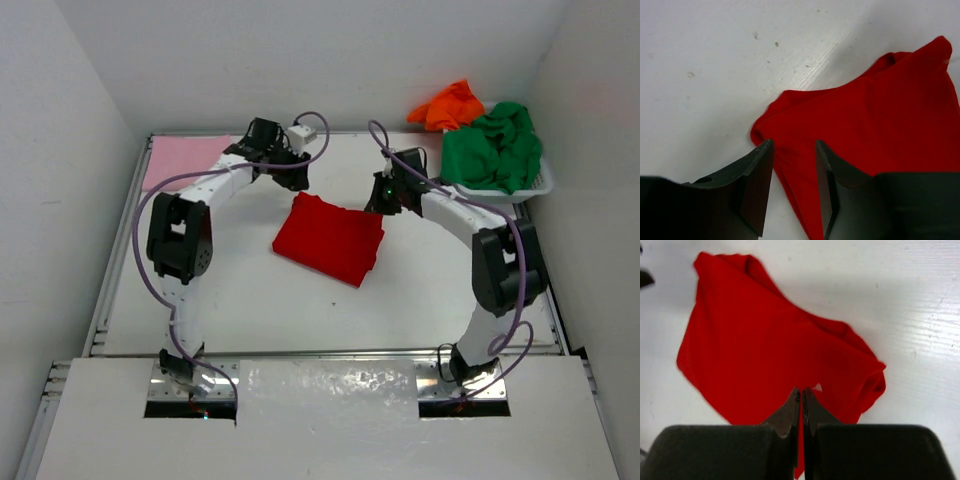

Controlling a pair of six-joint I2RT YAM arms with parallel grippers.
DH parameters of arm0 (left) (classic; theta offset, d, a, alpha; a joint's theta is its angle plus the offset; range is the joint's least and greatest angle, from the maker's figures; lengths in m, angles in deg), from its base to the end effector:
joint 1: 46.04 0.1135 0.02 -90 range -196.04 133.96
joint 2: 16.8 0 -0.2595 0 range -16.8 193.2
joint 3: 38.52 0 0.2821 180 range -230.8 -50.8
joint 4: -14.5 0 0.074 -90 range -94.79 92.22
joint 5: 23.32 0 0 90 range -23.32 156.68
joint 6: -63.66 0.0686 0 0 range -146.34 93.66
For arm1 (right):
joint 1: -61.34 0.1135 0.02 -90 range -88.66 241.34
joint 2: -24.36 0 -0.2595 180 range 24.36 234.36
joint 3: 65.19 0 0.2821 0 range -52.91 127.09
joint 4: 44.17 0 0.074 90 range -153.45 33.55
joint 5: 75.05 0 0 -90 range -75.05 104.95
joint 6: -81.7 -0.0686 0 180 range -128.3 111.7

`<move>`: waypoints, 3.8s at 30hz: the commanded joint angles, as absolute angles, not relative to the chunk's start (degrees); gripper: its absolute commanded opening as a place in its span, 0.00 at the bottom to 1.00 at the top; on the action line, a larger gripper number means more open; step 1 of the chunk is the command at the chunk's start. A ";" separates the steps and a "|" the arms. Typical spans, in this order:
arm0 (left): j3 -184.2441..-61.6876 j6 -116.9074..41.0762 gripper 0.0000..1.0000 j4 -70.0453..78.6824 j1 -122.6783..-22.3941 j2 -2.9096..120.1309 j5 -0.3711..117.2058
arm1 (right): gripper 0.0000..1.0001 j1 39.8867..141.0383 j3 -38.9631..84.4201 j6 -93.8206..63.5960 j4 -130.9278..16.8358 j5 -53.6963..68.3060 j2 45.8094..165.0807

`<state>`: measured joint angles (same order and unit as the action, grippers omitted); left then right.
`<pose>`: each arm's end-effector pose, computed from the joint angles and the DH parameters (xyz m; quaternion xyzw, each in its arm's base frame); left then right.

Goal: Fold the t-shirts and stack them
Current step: Fold the long partially folded tshirt into a neat square, then smooth out wrinkles on the folded tshirt

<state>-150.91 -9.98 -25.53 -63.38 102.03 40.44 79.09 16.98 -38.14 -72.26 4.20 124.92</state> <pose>0.4862 -0.1836 0.2109 0.3427 0.8412 -0.2139 0.3593 0.4081 0.1441 0.1771 0.0628 0.9232 0.2285 0.3026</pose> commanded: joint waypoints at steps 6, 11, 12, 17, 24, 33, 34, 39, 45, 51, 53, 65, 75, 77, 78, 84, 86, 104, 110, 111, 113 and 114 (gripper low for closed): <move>-149.76 -15.25 0.36 -19.32 -64.32 109.93 44.08 | 0.00 77.42 20.21 -41.96 -70.93 11.84 136.50; -149.06 -18.51 0.36 -18.00 -64.06 112.40 53.14 | 0.00 75.31 27.94 -40.47 -75.43 14.24 144.76; -148.54 -19.21 0.36 -17.56 -63.62 112.23 54.19 | 0.00 75.22 29.52 -39.94 -76.91 14.85 145.99; -147.39 -20.62 0.38 -17.03 -63.18 110.48 54.20 | 0.00 74.87 42.09 -37.22 -82.01 14.86 154.77; -149.76 -21.06 0.45 -18.35 -62.30 106.35 53.58 | 0.00 74.69 54.93 -34.76 -83.70 11.43 156.30; -148.89 -18.95 0.55 -26.08 -61.07 95.01 50.51 | 0.26 73.99 56.52 -29.92 -82.20 12.22 153.56; -147.49 -18.95 0.55 -26.69 -61.07 93.26 49.72 | 0.29 73.90 56.52 -29.92 -82.20 11.70 154.35; -132.12 -20.36 0.56 -26.88 -61.76 88.94 42.97 | 0.42 73.47 55.90 -30.36 -81.33 10.29 156.46; -123.49 -21.68 0.59 -22.93 -63.96 89.02 39.87 | 0.44 72.76 59.24 -30.71 -81.24 7.65 162.08; -120.59 -24.40 0.59 -18.44 -64.58 91.04 39.96 | 0.41 72.50 53.64 -34.83 -75.01 4.75 162.18; -120.15 -25.19 0.55 -17.04 -64.58 91.75 41.10 | 0.37 72.41 52.83 -36.24 -73.59 4.57 162.18; -117.60 -24.93 0.00 -16.86 -64.58 95.27 33.28 | 0.00 69.60 33.77 -46.00 -59.71 8.44 152.17; -116.89 -12.19 0.00 -25.03 -63.18 92.10 40.75 | 0.00 68.63 17.15 -44.60 -54.96 15.99 137.49; -116.10 -10.79 0.00 -26.43 -63.26 91.49 40.58 | 0.00 68.37 15.22 -44.16 -54.96 16.09 136.78; -115.84 -10.26 0.00 -26.87 -63.26 91.40 40.49 | 0.00 68.28 14.51 -44.24 -54.96 15.91 136.78; -117.24 -6.65 0.00 -27.84 -63.44 90.96 39.52 | 0.41 68.98 19.48 -36.19 -56.17 6.34 138.88; -118.73 -6.03 0.00 -27.93 -63.44 91.31 39.26 | 0.54 69.24 22.32 -33.01 -60.84 8.26 138.27; -117.07 -6.38 0.00 -26.09 -63.44 89.64 36.71 | 0.64 84.27 67.69 -34.13 -68.16 -18.96 168.06; -116.89 -6.12 0.00 -26.00 -63.44 89.90 37.41 | 0.68 84.89 68.21 -35.99 -66.29 -24.60 171.49; -116.89 -6.12 0.00 -26.00 -63.44 89.90 37.50 | 0.67 84.89 67.95 -35.81 -66.73 -25.65 171.58; -116.98 -6.21 0.00 -26.00 -63.44 89.82 37.67 | 0.64 84.89 66.89 -34.58 -67.70 -26.45 171.41; -116.89 -6.21 0.00 -26.00 -63.44 89.82 37.76 | 0.63 84.89 65.67 -34.32 -67.70 -27.15 170.97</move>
<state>-117.45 -7.11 -25.90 -63.95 92.19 37.18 85.35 66.55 -35.30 -67.41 -23.60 173.57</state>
